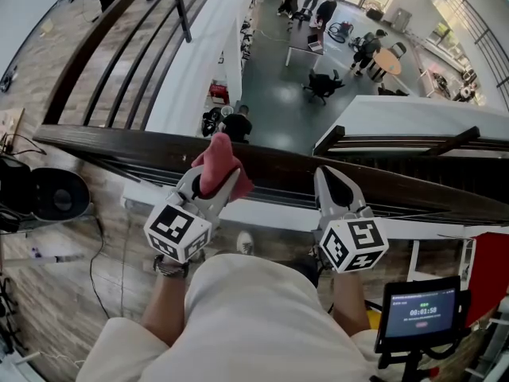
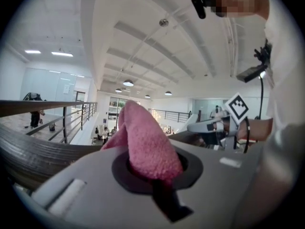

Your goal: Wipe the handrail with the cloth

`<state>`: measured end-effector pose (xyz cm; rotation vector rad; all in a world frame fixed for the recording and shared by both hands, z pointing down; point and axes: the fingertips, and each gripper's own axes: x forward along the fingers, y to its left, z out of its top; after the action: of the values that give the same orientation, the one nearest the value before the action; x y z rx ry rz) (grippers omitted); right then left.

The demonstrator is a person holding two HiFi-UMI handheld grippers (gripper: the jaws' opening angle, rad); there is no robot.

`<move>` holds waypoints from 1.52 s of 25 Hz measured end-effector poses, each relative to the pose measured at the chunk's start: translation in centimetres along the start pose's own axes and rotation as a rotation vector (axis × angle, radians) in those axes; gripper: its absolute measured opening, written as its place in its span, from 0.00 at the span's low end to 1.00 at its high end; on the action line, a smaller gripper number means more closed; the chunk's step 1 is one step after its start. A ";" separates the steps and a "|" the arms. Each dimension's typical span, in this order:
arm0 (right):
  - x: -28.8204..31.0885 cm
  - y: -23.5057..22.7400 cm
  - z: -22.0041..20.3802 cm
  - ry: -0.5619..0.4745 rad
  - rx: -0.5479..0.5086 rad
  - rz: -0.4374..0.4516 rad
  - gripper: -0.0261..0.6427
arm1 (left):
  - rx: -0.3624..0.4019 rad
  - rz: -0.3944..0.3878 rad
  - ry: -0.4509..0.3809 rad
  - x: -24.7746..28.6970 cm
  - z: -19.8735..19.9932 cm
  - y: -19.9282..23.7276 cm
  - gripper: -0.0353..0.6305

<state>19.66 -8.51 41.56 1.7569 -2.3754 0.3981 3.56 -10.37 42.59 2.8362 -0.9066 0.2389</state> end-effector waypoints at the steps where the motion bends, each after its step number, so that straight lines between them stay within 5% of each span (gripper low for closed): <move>1: 0.0 0.0 0.0 0.000 0.000 0.000 0.04 | -0.029 0.016 0.000 0.2 0.2 0.4 0.10; 5: 0.2 0.3 0.1 -0.001 0.002 0.001 0.04 | -0.094 0.084 0.013 0.6 0.6 1.5 0.10; 13: 0.1 0.7 -0.1 0.000 -0.003 0.004 0.04 | 0.115 0.139 0.171 1.1 0.8 1.2 0.10; 20: -0.4 0.5 0.0 0.007 0.105 -0.011 0.04 | 0.111 0.094 0.274 0.9 0.6 1.3 0.10; 25: -1.9 0.2 0.4 -0.026 0.078 -0.043 0.04 | 0.110 0.145 0.281 -0.1 0.3 1.5 0.10; 33: -3.0 -4.8 1.4 0.006 0.090 -0.014 0.04 | 0.127 0.348 0.229 1.8 0.6 1.6 0.10; 38: -3.1 -5.1 1.1 0.028 0.099 0.009 0.04 | 0.172 0.375 0.243 2.1 0.8 1.5 0.10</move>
<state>25.49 -7.41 40.28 1.7699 -2.3830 0.5475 4.43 -12.94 42.42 2.6760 -1.4113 0.7196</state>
